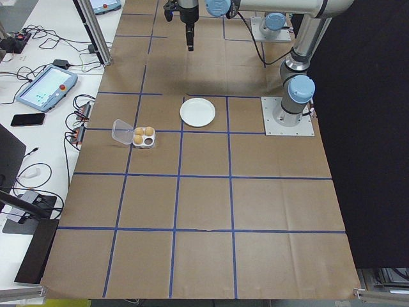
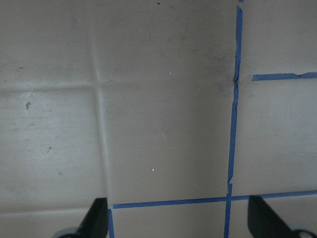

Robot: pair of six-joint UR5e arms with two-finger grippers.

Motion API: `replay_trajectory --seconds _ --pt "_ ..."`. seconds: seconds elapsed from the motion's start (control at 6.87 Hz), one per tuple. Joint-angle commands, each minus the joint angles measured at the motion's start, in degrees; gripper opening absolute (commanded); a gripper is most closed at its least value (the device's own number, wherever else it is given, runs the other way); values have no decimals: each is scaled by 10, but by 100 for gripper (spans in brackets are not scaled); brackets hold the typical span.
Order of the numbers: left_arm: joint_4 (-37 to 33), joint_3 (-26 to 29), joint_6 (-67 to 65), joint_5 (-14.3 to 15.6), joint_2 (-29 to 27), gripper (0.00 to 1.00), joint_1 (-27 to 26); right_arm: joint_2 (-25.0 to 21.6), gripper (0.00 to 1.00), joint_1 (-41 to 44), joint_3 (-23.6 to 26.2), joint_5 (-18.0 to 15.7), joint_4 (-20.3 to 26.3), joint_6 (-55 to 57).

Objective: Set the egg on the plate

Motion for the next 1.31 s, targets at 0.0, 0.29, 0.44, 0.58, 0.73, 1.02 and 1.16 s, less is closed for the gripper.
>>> replay_trajectory --seconds 0.0,0.29,0.44,0.58,0.73,1.02,1.16 --pt "0 0 0 1 -1 100 0 0 100 0 0 0 0 0" --pt "0 0 0 1 5 100 0 0 100 0 0 0 0 0" --pt "0 0 1 1 6 100 0 0 100 0 0 0 -1 0" --pt "1 1 3 1 3 100 3 0 100 0 0 0 0 0" --pt "2 1 10 0 2 100 8 0 100 0 0 0 0 0" --pt "9 10 44 -5 -7 100 92 0 100 0 0 0 0 0" --pt "10 20 100 -4 -16 100 141 0 100 0 0 0 -1 0"
